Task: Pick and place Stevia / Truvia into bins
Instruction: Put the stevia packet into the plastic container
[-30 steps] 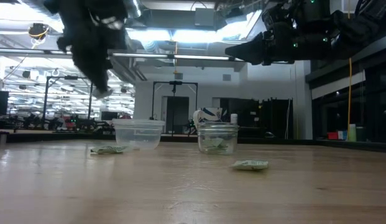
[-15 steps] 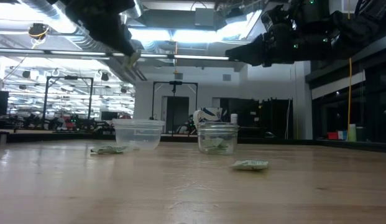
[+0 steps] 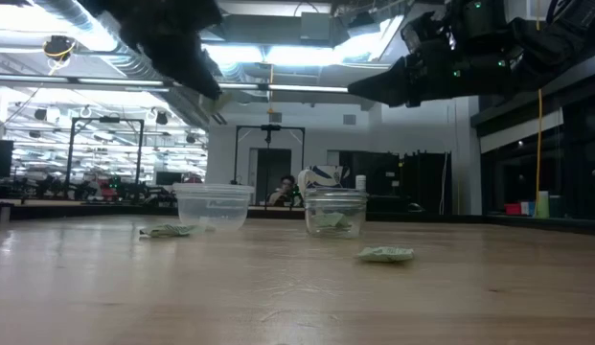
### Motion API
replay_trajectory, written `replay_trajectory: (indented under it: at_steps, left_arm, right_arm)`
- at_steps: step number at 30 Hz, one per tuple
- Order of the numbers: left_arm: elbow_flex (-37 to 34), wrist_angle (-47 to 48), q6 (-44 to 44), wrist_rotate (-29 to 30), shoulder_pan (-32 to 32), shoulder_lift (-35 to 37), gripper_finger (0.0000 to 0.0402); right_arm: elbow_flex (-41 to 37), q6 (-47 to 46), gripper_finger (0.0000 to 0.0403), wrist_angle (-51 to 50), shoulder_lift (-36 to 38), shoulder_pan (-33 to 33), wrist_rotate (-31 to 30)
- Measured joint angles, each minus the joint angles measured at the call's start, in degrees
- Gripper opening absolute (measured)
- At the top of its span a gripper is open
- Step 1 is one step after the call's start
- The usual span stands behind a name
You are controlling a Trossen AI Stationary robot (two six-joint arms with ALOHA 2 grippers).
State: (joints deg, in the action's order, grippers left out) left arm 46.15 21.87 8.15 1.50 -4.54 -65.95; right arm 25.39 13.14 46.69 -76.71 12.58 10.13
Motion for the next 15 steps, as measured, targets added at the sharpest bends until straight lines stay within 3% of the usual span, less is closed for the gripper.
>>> replay_trajectory:
  at_steps: [15]
  left_arm:
    - [0.0,-2.3,1.6,1.2,-0.1,-15.3,0.0002]
  right_arm:
    - [0.0,-0.7,0.0007,-2.5,0.0,-0.4,0.0]
